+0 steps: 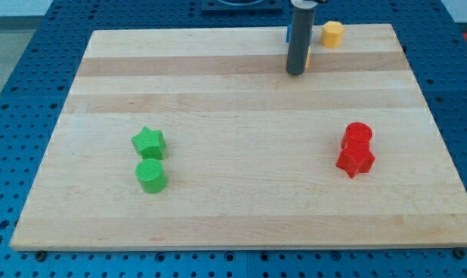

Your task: Slide the yellow heart right a bit

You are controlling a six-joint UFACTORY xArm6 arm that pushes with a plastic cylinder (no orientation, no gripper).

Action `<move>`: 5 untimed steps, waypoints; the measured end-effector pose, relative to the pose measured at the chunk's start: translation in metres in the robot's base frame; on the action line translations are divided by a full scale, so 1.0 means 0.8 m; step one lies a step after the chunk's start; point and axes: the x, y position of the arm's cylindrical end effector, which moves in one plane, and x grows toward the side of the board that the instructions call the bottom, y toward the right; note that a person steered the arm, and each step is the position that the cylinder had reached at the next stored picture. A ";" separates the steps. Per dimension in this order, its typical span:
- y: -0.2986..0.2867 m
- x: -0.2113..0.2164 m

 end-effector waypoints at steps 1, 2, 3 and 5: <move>-0.050 -0.006; -0.085 -0.021; -0.060 -0.030; -0.035 -0.041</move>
